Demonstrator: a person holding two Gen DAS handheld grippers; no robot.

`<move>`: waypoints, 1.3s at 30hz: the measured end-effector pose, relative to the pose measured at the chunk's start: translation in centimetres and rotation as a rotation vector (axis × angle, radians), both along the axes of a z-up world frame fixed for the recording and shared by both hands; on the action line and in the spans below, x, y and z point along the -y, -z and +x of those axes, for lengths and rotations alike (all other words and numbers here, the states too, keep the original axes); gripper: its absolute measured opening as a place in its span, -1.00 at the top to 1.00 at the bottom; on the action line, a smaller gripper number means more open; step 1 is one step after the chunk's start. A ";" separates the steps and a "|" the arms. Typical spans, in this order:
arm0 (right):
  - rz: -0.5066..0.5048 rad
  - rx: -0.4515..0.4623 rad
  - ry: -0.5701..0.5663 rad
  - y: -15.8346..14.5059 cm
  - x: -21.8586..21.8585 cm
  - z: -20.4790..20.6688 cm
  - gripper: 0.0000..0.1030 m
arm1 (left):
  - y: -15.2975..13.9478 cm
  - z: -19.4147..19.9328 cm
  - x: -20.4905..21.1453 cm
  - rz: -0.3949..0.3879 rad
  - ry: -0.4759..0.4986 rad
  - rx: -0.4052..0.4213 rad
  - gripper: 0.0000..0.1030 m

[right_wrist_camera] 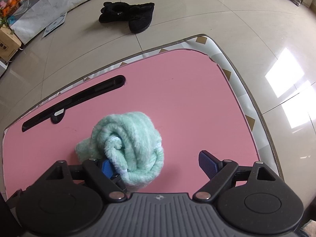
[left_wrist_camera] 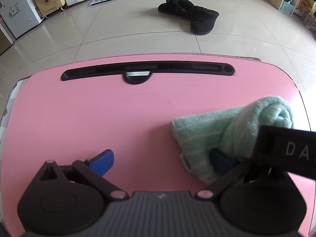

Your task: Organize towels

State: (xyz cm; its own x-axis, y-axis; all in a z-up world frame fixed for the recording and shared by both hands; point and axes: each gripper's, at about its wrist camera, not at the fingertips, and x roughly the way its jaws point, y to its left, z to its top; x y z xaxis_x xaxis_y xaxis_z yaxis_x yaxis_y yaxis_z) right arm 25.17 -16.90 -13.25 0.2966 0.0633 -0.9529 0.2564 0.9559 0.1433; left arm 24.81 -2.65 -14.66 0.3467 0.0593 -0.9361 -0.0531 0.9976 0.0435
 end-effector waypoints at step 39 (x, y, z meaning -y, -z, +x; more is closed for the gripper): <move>0.017 -0.003 -0.132 0.7 -5.7 0.5 -0.67 | -0.2 -1.0 -6.0 0.011 -0.041 -0.014 -1.00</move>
State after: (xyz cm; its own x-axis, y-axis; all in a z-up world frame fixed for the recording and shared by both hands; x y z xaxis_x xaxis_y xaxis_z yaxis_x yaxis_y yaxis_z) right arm 25.69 -11.17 -13.90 0.2815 0.1180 -0.9523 0.1295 0.9787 0.1596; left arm 23.77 3.31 -14.43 0.3304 0.0833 -0.9402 -0.0928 0.9941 0.0554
